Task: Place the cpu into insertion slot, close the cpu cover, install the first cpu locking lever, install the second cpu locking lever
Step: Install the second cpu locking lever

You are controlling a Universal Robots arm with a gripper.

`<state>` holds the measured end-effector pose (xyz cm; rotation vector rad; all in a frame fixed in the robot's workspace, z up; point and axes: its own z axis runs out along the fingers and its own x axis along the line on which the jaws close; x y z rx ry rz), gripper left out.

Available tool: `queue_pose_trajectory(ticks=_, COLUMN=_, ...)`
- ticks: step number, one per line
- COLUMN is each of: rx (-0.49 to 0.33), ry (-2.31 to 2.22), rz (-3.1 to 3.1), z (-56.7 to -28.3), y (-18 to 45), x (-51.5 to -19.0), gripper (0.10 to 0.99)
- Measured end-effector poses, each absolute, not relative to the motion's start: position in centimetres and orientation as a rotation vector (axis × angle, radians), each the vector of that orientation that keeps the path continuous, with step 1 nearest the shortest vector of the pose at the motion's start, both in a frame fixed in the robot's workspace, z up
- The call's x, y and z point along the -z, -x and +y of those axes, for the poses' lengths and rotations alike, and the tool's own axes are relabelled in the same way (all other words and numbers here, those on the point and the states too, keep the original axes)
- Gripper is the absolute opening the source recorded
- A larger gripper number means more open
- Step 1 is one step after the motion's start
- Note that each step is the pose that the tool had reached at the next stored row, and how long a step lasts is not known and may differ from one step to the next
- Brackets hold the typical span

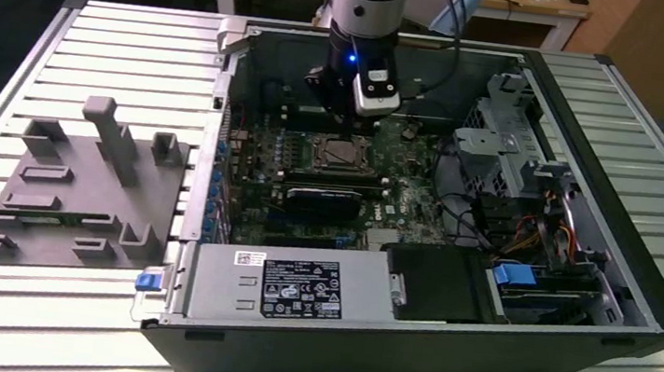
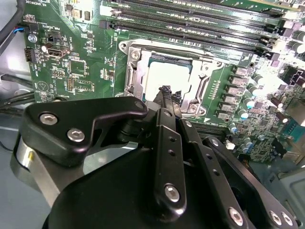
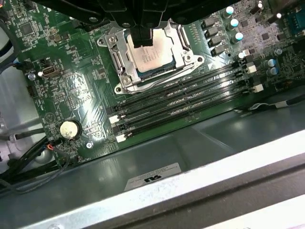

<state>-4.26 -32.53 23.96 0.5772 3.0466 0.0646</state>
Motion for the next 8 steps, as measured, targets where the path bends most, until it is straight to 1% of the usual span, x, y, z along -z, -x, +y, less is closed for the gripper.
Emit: queue_pose_trajectory(ticks=8, rx=-0.065, ry=-0.577, rz=3.047, z=-32.94, y=4.26, x=-23.96, gripper=0.102)
